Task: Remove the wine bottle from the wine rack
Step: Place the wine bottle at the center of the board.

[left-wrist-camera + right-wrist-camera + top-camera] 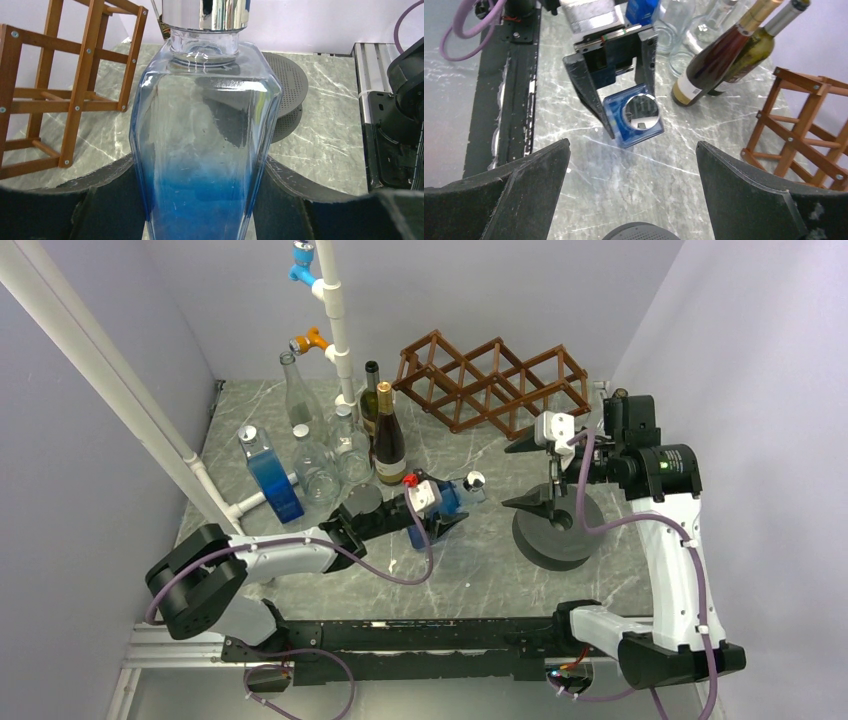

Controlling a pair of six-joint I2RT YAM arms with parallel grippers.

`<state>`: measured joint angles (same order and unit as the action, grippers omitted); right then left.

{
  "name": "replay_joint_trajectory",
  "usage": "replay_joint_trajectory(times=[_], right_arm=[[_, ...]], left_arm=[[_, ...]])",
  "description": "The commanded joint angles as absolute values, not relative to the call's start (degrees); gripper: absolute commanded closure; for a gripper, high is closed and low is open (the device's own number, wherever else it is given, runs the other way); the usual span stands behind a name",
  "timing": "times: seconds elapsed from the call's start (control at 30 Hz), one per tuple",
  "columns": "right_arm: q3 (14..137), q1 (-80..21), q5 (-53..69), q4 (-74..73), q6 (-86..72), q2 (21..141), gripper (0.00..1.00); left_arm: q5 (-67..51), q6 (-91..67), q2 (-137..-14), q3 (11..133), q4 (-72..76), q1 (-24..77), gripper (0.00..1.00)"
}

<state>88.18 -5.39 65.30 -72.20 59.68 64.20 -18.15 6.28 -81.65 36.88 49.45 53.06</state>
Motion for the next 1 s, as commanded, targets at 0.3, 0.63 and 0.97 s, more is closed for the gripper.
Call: replay_joint_trajectory(times=[0.3, 0.63, 0.97], right_arm=[[75.8, -5.3, 68.1, -64.9, 59.9, 61.5, 0.0], [65.6, -4.7, 70.5, -58.6, 59.4, 59.7, 0.0], [73.9, -5.2, 77.0, -72.0, 82.7, 69.1, 0.0]], left_arm=[[-4.2, 4.0, -69.3, 33.0, 54.1, 52.1, 1.0], [-0.2, 5.0, -64.0, 31.8, 54.7, 50.1, 1.0], [-21.8, -8.9, -66.7, 34.5, 57.8, 44.5, 1.0]])
